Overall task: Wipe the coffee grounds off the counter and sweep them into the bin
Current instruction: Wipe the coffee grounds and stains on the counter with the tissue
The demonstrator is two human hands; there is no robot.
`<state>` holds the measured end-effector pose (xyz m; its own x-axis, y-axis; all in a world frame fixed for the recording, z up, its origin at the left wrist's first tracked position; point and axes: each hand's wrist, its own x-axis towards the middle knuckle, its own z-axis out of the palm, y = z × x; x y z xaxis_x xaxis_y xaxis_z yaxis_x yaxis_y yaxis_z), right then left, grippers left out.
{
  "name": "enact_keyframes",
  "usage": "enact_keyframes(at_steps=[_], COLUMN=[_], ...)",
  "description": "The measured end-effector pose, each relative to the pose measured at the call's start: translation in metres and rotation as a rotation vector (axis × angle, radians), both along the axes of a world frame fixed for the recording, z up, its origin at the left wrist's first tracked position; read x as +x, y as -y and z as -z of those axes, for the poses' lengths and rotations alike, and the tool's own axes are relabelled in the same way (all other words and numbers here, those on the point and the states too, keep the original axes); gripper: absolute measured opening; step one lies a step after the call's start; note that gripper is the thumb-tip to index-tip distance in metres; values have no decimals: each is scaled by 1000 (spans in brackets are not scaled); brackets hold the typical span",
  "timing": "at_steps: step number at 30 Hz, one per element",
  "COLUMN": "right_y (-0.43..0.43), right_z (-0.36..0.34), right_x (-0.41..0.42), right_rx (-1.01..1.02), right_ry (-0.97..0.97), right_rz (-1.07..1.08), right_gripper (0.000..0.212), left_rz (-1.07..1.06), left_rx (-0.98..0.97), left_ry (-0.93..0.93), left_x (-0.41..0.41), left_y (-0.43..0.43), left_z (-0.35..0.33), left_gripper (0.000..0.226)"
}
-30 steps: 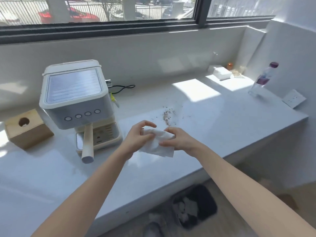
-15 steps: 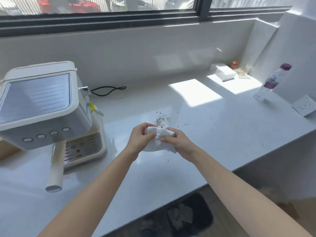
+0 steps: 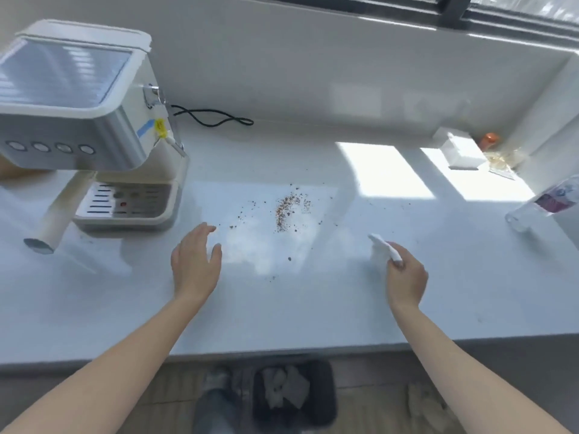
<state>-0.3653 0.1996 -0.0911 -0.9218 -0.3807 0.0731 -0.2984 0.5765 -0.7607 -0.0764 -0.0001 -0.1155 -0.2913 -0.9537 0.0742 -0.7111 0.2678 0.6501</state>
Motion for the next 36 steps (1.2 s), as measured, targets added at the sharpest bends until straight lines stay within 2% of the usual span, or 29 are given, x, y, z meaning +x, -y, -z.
enact_keyframes(at_steps=[2,4,6,9,14,17,21,23,27,29,32,36], right_y=[-12,-14,0,36,71,69,49,38,32,35,43,93], right_z=[22,46,64,66,68,69,63,60,53,51,60,59], right_x=[-13,-9,-3,1,43,75,93,93,41,7,-30,-60], right_rx=[212,482,583,553,408,371,323,254,150,283,508,560], right_ry=[-6,-35,-123,-158,-238,-296,-276,-235,-238,-219,-229,-170], right_rz=[-108,-328,-441,-537,-867,-1067,-1304,-1235,-728,-615,-587,-462], right_gripper=[49,50,54,53,48,47,47,47,49,48,51,48], left_rz=[-46,-54,-41,-46,-46,-39,-40,-42,-40,-37,-43,-43], left_rx=[33,69,35,8,5,7,12,9,13,10,11,12], left_ry=[174,316,343,335,367,360,350,350,358,358,366,369], left_x=[16,29,35,34,34,34,31,33,33,33,33,33], left_y=[-3,-9,-13,-11,-10,-10,-11,-10,-10,-10,-10,-11], left_z=[21,40,52,55,55,54,52,52,54,54,55,55], left_gripper=[42,47,48,48,49,49,49,48,49,49,49,50])
